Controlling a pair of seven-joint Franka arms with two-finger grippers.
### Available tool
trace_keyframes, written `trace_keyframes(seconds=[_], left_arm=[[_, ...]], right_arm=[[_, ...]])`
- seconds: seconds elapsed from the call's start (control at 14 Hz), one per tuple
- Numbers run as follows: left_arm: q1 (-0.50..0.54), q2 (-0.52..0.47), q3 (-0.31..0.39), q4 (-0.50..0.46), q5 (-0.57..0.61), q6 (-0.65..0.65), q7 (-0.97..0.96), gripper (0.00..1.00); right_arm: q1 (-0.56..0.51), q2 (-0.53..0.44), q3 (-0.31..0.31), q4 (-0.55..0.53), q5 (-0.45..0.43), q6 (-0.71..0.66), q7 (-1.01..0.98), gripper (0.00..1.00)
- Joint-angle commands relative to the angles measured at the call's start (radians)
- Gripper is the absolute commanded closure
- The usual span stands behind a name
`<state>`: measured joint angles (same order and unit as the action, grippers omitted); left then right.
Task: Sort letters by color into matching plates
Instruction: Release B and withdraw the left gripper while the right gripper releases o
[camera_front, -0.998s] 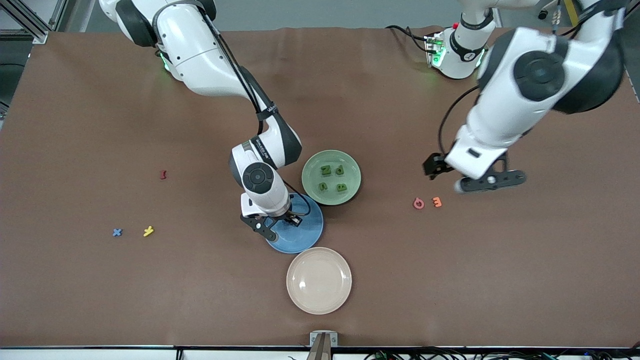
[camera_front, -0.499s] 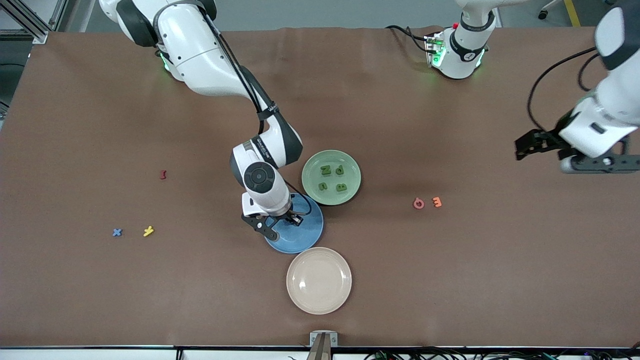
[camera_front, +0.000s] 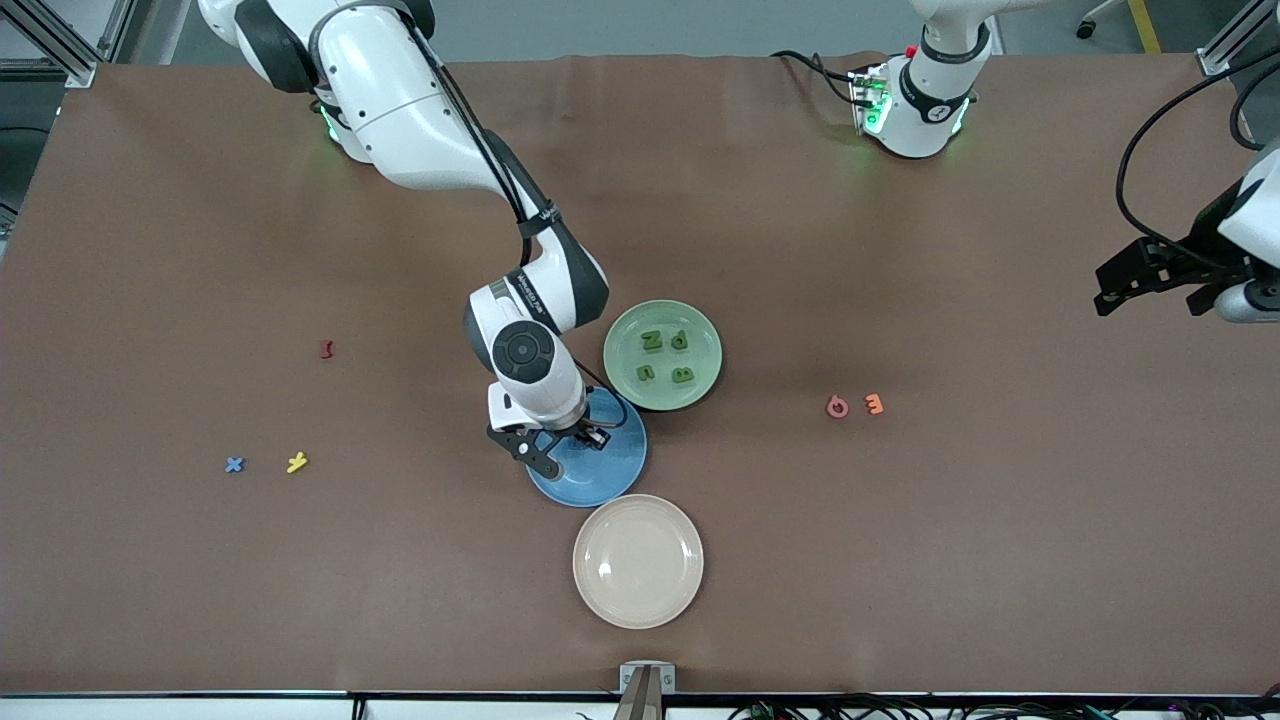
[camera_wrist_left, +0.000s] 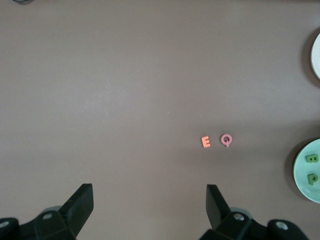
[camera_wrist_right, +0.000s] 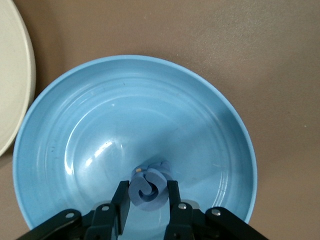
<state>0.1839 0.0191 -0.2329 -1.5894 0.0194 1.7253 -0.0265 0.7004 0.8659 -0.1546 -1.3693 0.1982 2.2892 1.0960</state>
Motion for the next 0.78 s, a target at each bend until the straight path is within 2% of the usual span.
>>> trace_keyframes(seconds=[0.0, 0.07, 0.14, 0.21, 0.29, 0.71], left_arm=[[0.003, 0.024, 0.001, 0.042, -0.010, -0.006, 0.011, 0.01], [0.003, 0.039, 0.001, 0.070, -0.009, -0.007, 0.010, 0.01], [0.005, 0.050, 0.001, 0.092, -0.010, -0.009, 0.008, 0.00], [0.003, 0.050, 0.001, 0.095, -0.009, -0.009, 0.004, 0.00], [0.002, 0.051, 0.001, 0.097, -0.003, -0.009, 0.002, 0.00], [-0.004, 0.047, 0.000, 0.098, -0.009, -0.009, -0.009, 0.00]], right_arm=[[0.005, 0.004, -0.006, 0.013, 0.018, -0.002, 0.012, 0.74], [0.004, 0.004, -0.006, 0.013, 0.018, 0.000, 0.010, 0.69], [0.005, 0.004, -0.006, 0.013, 0.018, -0.002, 0.007, 0.47], [0.005, 0.004, -0.006, 0.013, 0.015, 0.000, 0.007, 0.06], [0.007, 0.004, -0.006, 0.013, 0.010, -0.002, 0.004, 0.00], [-0.007, -0.007, -0.008, 0.022, 0.009, -0.014, -0.005, 0.00]])
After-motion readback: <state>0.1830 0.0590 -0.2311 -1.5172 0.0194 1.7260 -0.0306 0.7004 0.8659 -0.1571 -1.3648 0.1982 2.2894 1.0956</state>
